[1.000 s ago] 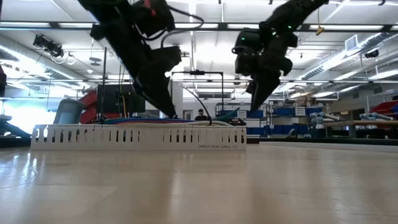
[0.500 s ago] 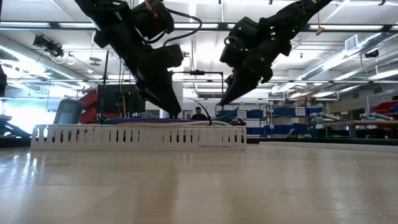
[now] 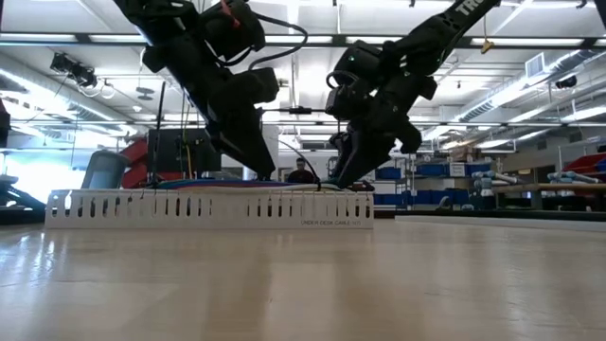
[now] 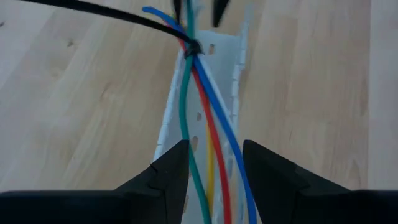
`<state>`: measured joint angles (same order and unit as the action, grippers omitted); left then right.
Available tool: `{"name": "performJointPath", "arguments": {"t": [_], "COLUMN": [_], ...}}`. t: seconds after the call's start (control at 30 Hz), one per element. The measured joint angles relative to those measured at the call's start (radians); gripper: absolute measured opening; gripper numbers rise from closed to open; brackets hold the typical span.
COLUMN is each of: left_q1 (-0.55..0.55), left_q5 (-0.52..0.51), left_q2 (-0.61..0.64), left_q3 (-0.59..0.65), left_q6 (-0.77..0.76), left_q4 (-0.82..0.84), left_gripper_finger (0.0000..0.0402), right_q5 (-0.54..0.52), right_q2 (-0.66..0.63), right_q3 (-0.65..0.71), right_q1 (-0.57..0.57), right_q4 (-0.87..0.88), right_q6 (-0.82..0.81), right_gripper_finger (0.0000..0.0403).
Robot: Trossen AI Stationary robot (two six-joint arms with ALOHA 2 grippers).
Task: Ziptie cables
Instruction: Put the zip tied cable wires into the white cable duct
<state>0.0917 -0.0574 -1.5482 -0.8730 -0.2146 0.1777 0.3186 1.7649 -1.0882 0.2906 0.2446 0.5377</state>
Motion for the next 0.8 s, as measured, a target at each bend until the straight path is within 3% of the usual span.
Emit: {"name": "performJointPath", "arguments": {"t": [0.4, 0.7, 0.8], "left_q1": [0.0, 0.0, 0.0], "left_q5": [0.0, 0.0, 0.0], "left_q2": [0.0, 0.0, 0.0], "left_q3": [0.0, -0.001, -0.002], "left_q6": [0.0, -0.002, -0.002], "left_q4": [-0.002, -0.003, -0.002], "left_gripper_finger": [0.0161, 0.0161, 0.0161], "right_q5": [-0.023, -0.037, -0.037], "right_q2": [0.03, 0.034, 0.028], "right_q3": [-0.003, -0.002, -0.002], "right_q1": [-0.01, -0.019, -0.019], "right_q4": [-0.074, -0.11, -0.112], "right_q6": [0.022, 0.013, 0.005], "right_gripper_finger": [0.0102, 0.0018, 0.0008]}}
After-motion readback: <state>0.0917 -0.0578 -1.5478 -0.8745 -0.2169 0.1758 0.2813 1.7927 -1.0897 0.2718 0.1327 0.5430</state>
